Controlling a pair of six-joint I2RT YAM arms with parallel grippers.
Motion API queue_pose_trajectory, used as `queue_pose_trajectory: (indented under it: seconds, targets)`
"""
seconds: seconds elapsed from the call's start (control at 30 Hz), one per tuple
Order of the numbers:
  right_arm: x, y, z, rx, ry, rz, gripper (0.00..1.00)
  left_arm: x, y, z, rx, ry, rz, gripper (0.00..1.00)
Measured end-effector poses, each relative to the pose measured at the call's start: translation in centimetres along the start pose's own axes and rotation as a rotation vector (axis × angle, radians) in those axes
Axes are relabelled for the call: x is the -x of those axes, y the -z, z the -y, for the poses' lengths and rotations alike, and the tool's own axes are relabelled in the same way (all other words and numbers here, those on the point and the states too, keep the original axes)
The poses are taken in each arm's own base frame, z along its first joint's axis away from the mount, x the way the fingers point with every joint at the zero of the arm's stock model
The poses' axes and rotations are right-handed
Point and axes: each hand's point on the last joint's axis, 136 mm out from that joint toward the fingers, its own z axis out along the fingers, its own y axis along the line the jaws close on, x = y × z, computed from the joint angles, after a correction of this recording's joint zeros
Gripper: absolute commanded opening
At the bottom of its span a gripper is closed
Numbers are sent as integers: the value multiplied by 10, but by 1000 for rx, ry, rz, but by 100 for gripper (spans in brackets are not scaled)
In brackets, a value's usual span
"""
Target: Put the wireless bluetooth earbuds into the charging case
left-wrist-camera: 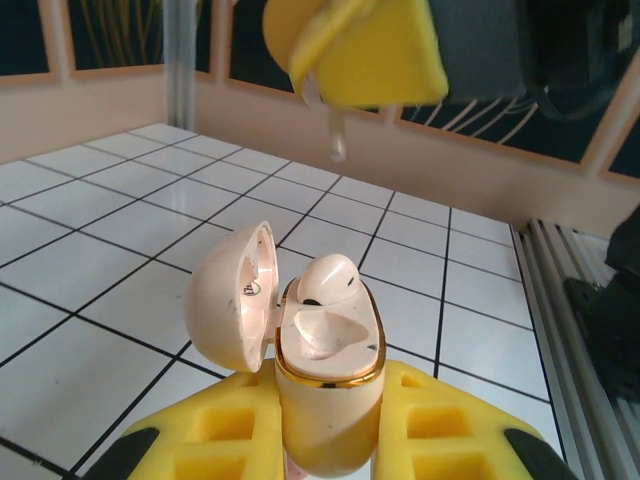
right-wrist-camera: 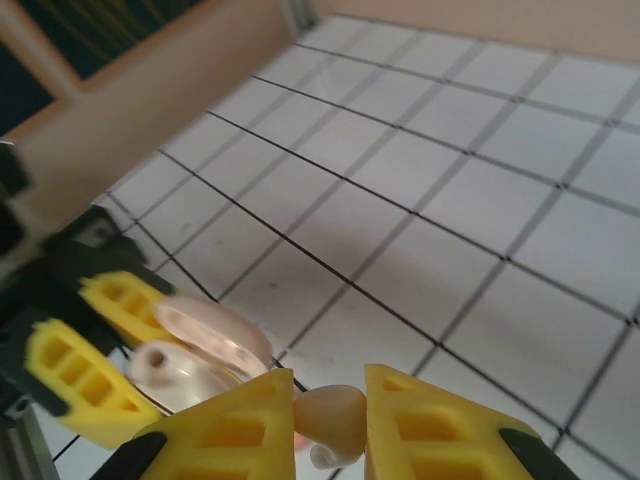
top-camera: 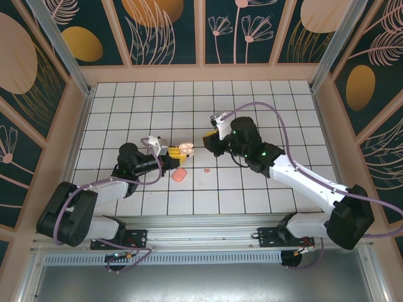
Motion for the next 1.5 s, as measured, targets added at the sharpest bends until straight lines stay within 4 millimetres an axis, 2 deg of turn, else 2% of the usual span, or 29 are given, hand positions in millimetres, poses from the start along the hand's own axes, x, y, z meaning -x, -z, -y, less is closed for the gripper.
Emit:
queue_pose_trajectory:
  seconds: [0.23, 0.37, 0.93, 1.5]
  targets:
    - [6, -2, -57, 174, 234, 55, 18, -2, -4, 10, -57, -50, -13, 9]
    - [2, -5, -72, 222, 302, 54, 18, -2, -5, 12, -64, -60, -14, 9]
    - [-14, -19, -74, 240, 352, 15, 18, 15, -2, 22, -75, -110, 22, 9]
    - [-15, -24, -78, 264, 353, 23, 17, 15, -1, 23, -74, -97, 13, 9]
